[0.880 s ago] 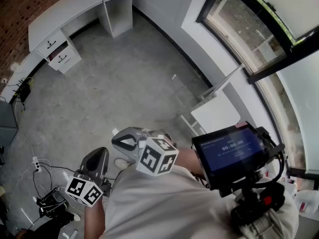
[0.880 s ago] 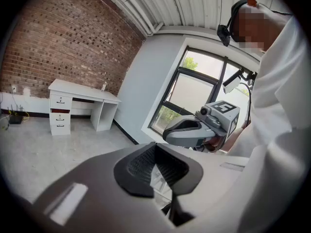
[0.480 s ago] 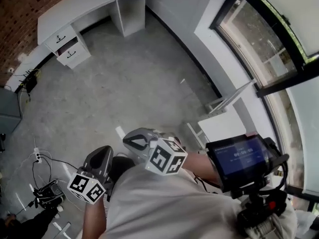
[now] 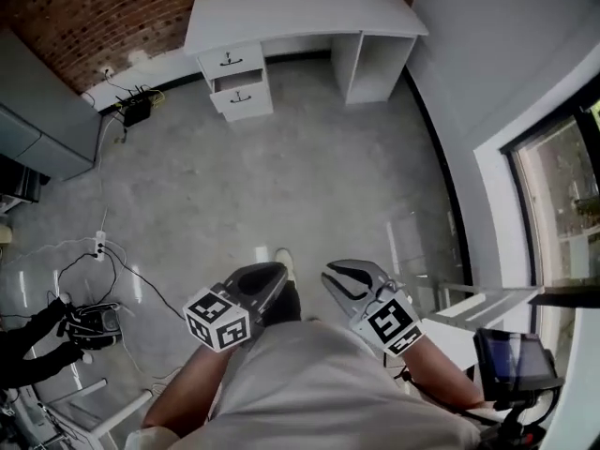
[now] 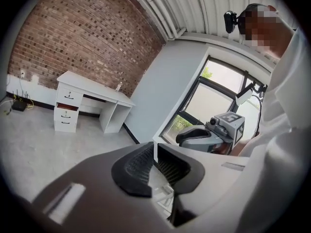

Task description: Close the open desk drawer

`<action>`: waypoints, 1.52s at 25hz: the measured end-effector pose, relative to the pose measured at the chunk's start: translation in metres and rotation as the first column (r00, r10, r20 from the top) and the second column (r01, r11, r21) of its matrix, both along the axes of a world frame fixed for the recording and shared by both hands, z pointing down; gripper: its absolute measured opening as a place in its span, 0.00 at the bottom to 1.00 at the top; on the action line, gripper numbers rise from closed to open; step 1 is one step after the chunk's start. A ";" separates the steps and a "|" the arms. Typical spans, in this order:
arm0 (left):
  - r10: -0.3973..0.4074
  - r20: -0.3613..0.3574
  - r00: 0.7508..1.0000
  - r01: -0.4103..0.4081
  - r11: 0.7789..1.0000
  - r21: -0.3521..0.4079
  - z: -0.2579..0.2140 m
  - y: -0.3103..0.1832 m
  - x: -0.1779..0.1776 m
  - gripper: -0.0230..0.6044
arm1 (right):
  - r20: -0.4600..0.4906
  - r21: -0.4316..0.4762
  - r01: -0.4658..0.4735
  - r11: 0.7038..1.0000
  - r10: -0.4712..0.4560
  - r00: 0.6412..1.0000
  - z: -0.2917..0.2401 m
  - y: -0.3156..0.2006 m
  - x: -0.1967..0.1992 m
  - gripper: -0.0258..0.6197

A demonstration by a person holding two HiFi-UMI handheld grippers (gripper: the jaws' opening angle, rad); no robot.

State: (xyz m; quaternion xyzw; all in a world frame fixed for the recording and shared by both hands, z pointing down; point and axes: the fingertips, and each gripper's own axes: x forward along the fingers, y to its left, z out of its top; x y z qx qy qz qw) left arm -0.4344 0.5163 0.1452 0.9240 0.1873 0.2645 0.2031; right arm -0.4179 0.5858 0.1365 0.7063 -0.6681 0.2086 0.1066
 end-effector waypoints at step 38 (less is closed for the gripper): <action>-0.519 0.244 0.819 0.572 0.713 -0.406 0.163 -0.374 0.367 0.13 | 0.030 -0.295 0.494 0.818 -0.509 0.860 0.073 -0.376 0.395 0.04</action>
